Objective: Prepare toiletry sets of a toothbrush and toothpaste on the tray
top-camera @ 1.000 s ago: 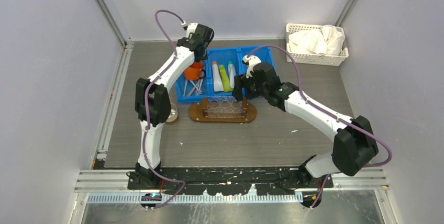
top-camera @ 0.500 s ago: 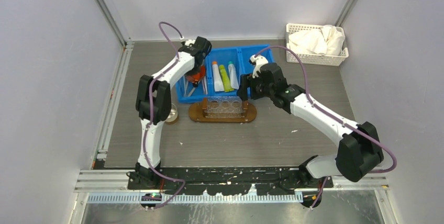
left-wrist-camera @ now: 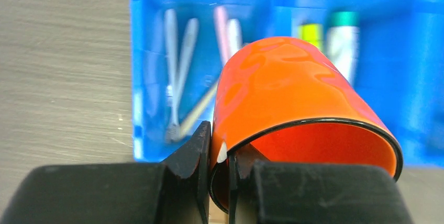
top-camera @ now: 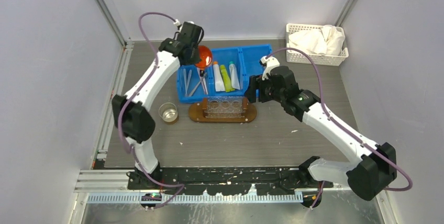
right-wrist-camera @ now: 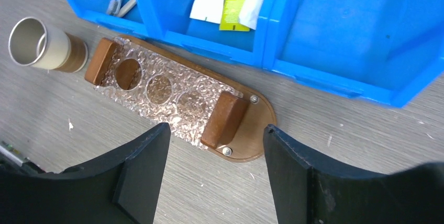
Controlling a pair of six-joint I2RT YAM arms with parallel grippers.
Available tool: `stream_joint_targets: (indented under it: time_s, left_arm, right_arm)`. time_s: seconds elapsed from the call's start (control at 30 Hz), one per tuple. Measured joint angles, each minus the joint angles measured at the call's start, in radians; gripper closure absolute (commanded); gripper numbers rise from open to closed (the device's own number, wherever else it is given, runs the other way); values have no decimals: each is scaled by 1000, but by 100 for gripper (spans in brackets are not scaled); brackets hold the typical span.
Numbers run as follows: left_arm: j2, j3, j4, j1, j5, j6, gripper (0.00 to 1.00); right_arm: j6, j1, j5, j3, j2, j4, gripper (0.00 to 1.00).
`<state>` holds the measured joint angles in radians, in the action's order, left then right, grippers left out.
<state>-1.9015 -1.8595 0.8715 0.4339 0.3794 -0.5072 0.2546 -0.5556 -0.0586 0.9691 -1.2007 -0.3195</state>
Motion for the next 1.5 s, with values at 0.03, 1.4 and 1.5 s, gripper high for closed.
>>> stream_joint_targets:
  time_s: [0.03, 1.4, 1.5]
  left_arm:
    - [47, -2, -1, 9, -38, 1, 99]
    - [-589, -527, 82, 584, -98, -39, 86]
    - [-589, -527, 95, 564, -97, -44, 78]
  right_arm:
    - [4, 0, 17, 3, 13, -16, 28]
    - [227, 2, 594, 269, 488, -601, 26]
    - [227, 2, 589, 255, 488, -601, 26]
